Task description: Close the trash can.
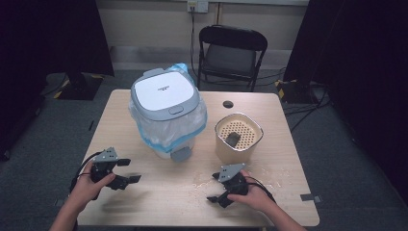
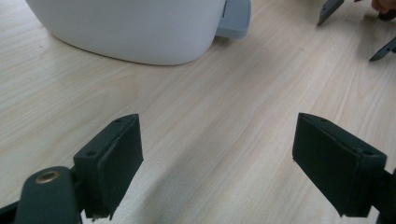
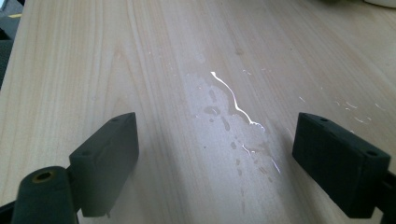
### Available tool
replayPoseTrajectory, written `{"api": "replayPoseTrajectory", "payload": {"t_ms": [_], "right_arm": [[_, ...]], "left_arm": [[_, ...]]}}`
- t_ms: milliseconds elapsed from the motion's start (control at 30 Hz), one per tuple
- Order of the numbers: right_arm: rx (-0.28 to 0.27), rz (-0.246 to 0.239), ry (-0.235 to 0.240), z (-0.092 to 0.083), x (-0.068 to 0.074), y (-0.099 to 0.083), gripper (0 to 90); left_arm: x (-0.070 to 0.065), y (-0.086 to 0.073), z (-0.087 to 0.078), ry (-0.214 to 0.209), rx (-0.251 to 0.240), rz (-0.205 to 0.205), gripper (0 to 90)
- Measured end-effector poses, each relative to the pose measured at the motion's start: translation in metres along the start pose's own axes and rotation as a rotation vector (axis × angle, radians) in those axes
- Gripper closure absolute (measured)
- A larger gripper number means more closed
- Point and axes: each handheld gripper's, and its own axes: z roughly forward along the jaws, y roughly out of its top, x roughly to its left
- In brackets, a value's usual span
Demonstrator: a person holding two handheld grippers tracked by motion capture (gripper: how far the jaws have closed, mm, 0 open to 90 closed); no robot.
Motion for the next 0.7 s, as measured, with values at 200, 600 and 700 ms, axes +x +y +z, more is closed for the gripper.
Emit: {"api": "replayPoseTrajectory", "payload": {"t_ms": [200, 600, 700], "right_arm": [[0.000, 0.000, 0.000, 0.000, 0.000, 0.000, 13.8], [0.000, 0.000, 0.000, 0.000, 0.000, 0.000, 13.7], [0.000, 0.000, 0.000, 0.000, 0.000, 0.000, 13.7]], "left_arm": [[-0.002, -0.004, 0.005, 0.008, 0.017, 0.041, 15.9], [-0.002, -0.011, 0.007, 0.063, 0.039, 0.135, 15.8], [-0.001, -0.013, 0.008, 0.062, 0.040, 0.140, 15.8]]}}
